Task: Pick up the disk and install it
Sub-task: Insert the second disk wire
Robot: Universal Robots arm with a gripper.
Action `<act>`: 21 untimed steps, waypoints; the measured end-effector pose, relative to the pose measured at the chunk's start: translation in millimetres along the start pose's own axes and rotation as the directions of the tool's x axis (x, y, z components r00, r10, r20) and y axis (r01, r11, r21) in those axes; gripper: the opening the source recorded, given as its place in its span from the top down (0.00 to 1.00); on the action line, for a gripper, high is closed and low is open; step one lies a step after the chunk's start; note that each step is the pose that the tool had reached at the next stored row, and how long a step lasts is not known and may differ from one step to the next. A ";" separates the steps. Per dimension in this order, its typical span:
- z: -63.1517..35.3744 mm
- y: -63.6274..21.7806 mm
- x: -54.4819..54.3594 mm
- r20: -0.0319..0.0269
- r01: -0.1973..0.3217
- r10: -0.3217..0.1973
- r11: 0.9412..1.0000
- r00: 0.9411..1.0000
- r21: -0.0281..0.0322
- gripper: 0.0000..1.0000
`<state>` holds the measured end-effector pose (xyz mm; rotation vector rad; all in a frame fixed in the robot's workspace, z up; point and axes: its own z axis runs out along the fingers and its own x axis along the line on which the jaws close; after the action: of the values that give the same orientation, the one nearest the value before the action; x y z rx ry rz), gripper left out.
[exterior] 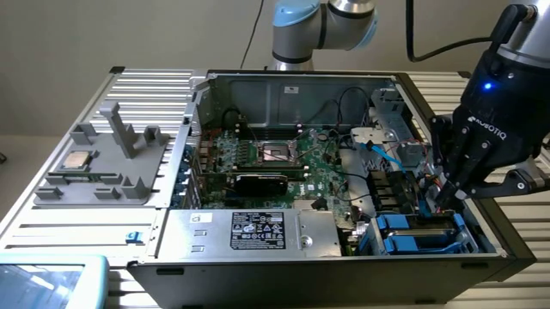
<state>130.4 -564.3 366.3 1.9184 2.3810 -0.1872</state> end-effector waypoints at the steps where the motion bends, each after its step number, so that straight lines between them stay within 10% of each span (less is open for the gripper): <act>1: 0.4 0.0 0.1 0.001 0.018 -0.018 1.000 1.000 -0.002 0.89; 11: 4.0 0.0 0.6 0.010 0.192 -0.192 0.981 0.981 -0.022 0.89; 13: 4.1 -0.3 0.7 0.008 0.212 -0.212 0.977 0.977 -0.016 0.89; 19: 4.1 -0.4 0.7 -0.013 0.267 -0.267 0.963 0.964 0.029 0.89; 21: 4.1 -0.5 0.7 -0.025 0.290 -0.289 0.957 0.957 0.027 0.89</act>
<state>129.7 -564.4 362.1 1.5791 2.6780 -0.2222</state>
